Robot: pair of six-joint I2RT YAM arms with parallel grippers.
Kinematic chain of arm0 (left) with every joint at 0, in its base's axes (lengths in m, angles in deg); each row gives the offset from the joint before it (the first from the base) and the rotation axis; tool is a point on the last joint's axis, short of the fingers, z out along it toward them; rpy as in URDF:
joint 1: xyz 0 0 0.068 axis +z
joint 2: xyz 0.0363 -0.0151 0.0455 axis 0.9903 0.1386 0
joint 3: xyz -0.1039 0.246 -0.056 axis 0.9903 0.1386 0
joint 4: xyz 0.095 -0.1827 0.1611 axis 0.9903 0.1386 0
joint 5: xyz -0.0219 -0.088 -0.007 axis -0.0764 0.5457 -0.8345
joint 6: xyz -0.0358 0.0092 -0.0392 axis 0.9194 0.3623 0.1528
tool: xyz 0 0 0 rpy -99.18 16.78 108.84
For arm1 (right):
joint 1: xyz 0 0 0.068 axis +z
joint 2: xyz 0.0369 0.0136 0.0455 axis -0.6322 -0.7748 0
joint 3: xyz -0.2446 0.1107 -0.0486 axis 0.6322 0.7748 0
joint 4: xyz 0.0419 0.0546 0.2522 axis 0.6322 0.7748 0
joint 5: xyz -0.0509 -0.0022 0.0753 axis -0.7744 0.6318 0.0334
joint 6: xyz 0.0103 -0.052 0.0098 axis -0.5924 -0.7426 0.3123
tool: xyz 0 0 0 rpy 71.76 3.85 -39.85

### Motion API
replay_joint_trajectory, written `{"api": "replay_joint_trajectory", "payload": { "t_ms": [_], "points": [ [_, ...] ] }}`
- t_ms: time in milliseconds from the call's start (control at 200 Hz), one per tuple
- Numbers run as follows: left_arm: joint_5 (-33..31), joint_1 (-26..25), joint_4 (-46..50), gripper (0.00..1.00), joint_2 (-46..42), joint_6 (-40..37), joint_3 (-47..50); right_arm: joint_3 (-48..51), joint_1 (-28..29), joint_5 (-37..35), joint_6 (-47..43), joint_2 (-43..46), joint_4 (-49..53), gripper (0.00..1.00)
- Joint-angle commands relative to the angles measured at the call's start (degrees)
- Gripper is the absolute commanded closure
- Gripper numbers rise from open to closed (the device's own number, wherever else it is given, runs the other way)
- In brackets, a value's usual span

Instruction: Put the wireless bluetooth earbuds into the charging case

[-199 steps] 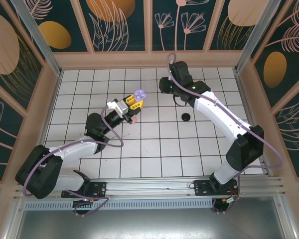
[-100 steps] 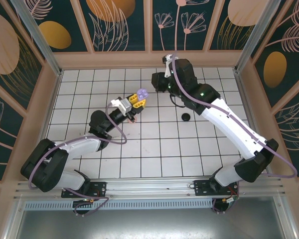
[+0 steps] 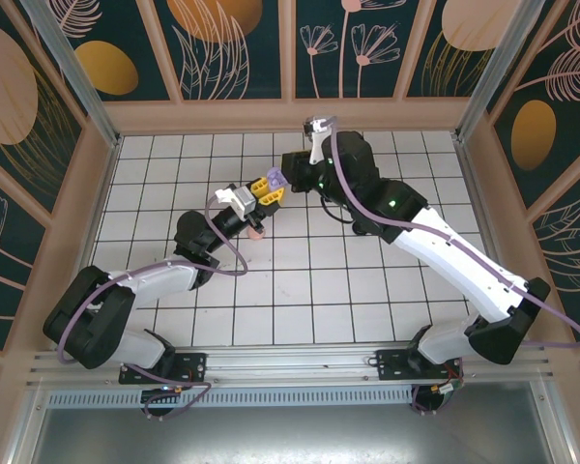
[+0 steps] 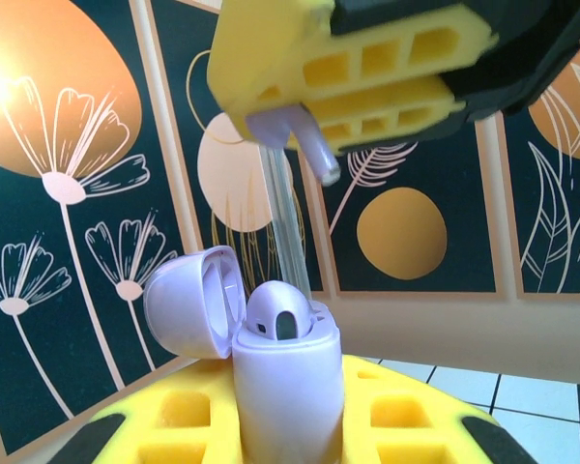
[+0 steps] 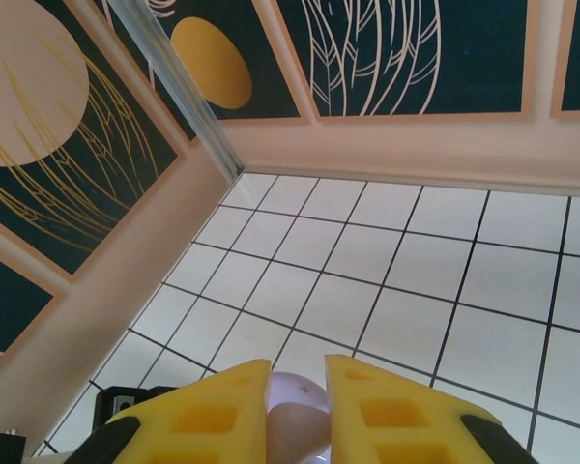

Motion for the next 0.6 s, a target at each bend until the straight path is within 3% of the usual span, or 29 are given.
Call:
{"api": "replay_joint_trajectory", "payload": {
  "t_ms": [0, 596],
  "points": [
    [1.28, -0.23, -3.06, 1.00, 0.25, 1.04, -1.58, 1.16, 0.58, -1.43, -0.58, 0.48, -3.55, 0.80],
    [0.89, -0.23, -3.65, 1.00, -0.46, 2.11, -2.18, 2.87, 1.15, -0.44, -0.08, -0.56, -5.73, 0.83]
  ]
}}
